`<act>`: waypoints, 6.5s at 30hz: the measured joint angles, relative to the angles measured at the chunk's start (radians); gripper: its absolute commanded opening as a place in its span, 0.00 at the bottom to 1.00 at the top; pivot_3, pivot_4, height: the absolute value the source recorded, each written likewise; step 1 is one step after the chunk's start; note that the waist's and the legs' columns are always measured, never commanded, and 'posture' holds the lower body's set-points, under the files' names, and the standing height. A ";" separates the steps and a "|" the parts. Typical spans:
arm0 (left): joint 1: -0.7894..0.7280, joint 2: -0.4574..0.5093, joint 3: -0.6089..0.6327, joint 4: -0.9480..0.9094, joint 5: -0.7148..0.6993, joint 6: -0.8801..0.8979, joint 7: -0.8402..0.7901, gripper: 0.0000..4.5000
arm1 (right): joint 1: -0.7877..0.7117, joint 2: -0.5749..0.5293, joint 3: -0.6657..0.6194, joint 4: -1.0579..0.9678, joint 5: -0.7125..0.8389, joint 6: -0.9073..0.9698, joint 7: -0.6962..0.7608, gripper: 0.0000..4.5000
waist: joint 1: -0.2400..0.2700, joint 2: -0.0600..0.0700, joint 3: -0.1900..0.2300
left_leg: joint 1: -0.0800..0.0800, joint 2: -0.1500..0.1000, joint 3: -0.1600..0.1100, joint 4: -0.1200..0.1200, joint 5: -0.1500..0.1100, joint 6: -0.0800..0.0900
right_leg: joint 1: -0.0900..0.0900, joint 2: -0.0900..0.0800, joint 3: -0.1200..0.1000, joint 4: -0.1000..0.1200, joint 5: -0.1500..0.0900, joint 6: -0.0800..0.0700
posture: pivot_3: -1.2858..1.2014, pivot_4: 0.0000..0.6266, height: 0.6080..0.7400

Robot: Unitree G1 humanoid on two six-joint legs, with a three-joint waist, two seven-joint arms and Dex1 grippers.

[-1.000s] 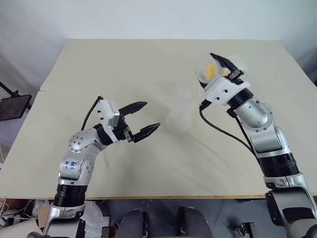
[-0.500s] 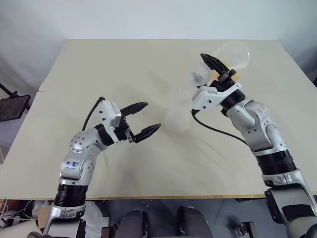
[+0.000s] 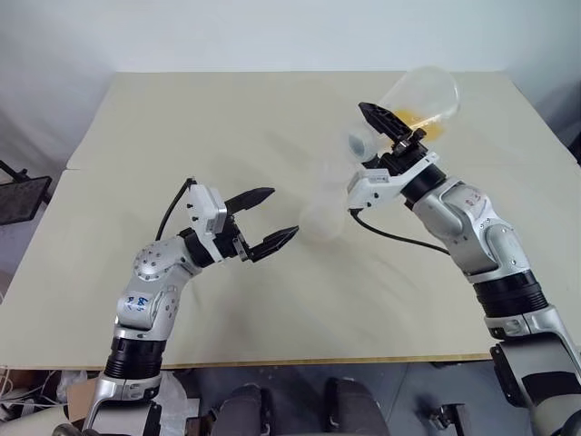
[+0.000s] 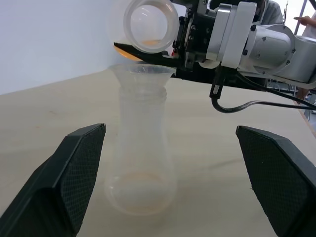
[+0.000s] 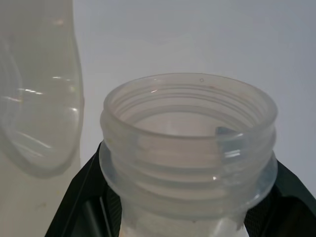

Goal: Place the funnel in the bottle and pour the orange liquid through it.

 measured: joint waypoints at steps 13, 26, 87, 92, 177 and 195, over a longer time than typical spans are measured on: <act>0.000 -0.009 -0.014 0.000 0.003 -0.004 0.006 1.00 | -0.038 -0.031 0.040 0.045 -0.070 -0.046 -0.035 0.56 | -0.001 0.000 0.000 | 0.000 0.000 0.000 0.000 0.000 0.000 | 0.000 0.000 0.000 -0.001 0.000 0.000 | 0.52 0.24 1.00; 0.000 -0.018 -0.016 0.000 0.014 -0.022 0.022 1.00 | -0.059 -0.039 0.069 0.077 -0.114 -0.065 -0.068 0.56 | -0.001 0.000 0.000 | 0.000 0.000 0.000 0.000 0.000 0.000 | 0.000 0.000 0.000 -0.001 0.000 0.000 | 0.52 0.24 1.00; -0.003 -0.062 -0.028 0.005 0.033 -0.056 0.049 1.00 | -0.092 -0.074 0.077 0.083 -0.189 -0.081 -0.144 0.56 | -0.001 0.000 0.000 | 0.000 0.000 0.000 0.000 0.000 0.000 | 0.000 0.000 0.000 -0.001 0.000 0.000 | 0.52 0.24 1.00; -0.003 -0.066 -0.028 0.005 0.034 -0.059 0.051 1.00 | -0.092 -0.074 0.077 0.083 -0.189 -0.082 -0.144 0.56 | -0.001 0.000 0.000 | 0.000 0.000 0.000 0.000 0.000 0.000 | 0.000 0.000 0.000 -0.001 0.000 0.000 | 0.52 0.24 1.00; -0.010 -0.076 -0.040 0.009 0.046 -0.078 0.048 1.00 | 0.052 0.090 -0.185 -0.090 0.681 0.222 0.258 0.56 | 0.001 0.000 0.000 | -0.001 0.001 -0.003 0.000 0.000 0.000 | 0.002 0.000 -0.004 -0.002 0.000 0.000 | 0.52 0.24 1.00; -0.041 -0.041 -0.072 0.043 0.053 -0.069 -0.027 1.00 | 0.255 0.076 -0.594 -0.246 1.140 0.705 0.243 0.56 | 0.029 0.000 0.000 | -0.001 -0.001 -0.002 0.000 0.000 0.001 | 0.002 0.000 -0.003 -0.002 0.000 0.000 | 0.52 0.24 1.00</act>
